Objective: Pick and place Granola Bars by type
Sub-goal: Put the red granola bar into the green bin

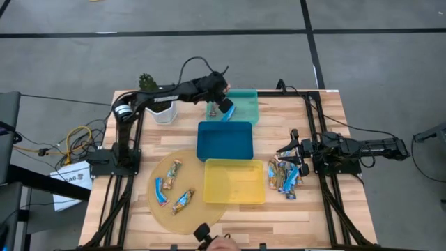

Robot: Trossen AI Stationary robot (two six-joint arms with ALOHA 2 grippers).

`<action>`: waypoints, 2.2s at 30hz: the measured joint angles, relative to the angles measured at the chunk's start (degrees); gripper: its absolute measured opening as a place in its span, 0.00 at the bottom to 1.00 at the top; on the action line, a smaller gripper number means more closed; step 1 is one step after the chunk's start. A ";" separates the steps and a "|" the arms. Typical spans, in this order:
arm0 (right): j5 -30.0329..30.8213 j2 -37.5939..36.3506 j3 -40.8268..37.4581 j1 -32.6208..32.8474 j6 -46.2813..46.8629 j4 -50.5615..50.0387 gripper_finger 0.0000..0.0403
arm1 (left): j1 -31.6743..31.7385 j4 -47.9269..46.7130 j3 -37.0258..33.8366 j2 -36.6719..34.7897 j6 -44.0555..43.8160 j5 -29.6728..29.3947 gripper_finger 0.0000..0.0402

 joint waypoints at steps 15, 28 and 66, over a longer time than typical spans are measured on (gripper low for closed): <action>-0.02 0.00 0.00 -0.01 0.01 0.00 0.31 | 1.05 -5.13 4.07 4.94 0.58 1.45 0.09; -0.02 0.00 0.02 -0.02 0.00 0.00 0.31 | 1.05 -6.17 4.06 4.92 2.38 1.40 0.18; -0.04 0.00 0.00 0.00 0.00 0.00 0.31 | -2.67 -4.49 3.99 3.63 4.64 4.39 0.31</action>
